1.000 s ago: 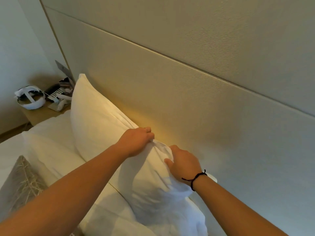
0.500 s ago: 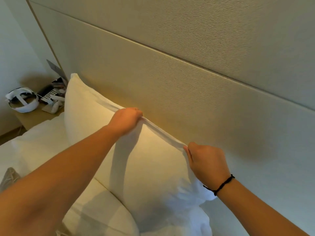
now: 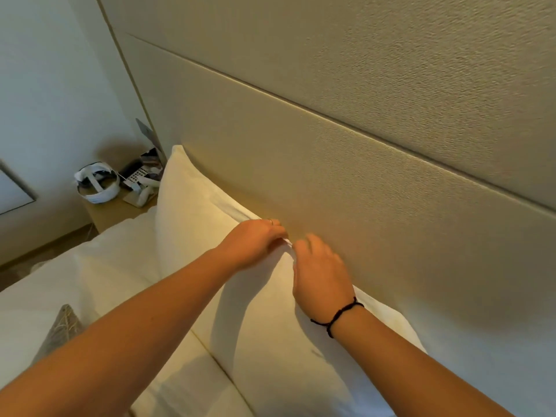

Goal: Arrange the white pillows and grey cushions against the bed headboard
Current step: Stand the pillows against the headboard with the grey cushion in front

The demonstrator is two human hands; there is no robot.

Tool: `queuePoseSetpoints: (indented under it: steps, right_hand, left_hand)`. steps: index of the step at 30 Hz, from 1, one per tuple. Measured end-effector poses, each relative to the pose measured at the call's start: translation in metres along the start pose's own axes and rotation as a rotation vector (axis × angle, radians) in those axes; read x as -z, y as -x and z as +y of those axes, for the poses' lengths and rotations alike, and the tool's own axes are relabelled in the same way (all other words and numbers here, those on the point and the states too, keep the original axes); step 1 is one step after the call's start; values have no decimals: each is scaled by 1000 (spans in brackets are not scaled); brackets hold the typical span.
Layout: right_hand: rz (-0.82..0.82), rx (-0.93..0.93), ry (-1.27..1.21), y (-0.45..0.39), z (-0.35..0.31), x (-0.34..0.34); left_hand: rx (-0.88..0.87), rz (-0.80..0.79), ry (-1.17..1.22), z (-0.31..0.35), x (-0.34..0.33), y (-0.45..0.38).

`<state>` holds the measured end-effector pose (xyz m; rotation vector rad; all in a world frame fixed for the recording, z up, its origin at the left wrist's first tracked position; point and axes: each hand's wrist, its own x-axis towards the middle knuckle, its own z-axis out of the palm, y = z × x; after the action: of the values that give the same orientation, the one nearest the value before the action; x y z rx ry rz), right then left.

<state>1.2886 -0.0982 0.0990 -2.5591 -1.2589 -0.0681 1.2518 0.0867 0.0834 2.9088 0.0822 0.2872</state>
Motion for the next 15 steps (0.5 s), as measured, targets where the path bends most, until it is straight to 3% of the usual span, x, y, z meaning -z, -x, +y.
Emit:
queuePoseSetpoints:
  steps: [3,7,10,13,15]
  right_hand:
    - [-61,-47,-74,-22,-6,-6]
    - [-1,-1,-21,-26,-7,-3]
    - [-36,-18,23,-22,-1,3]
    - [-9,13,24,-21,0,7]
    - [69,71,21,-23,-1,8]
  left_hand:
    - [-26,-11,-15,-12,1,-1]
    - [-40,-160,-215,-44,0,-7]
    - [134,-209,-325,-88,8,-12]
    - [372,-138,-277,-132,22,-22]
    - [406,-100,-251,-146,26,-33]
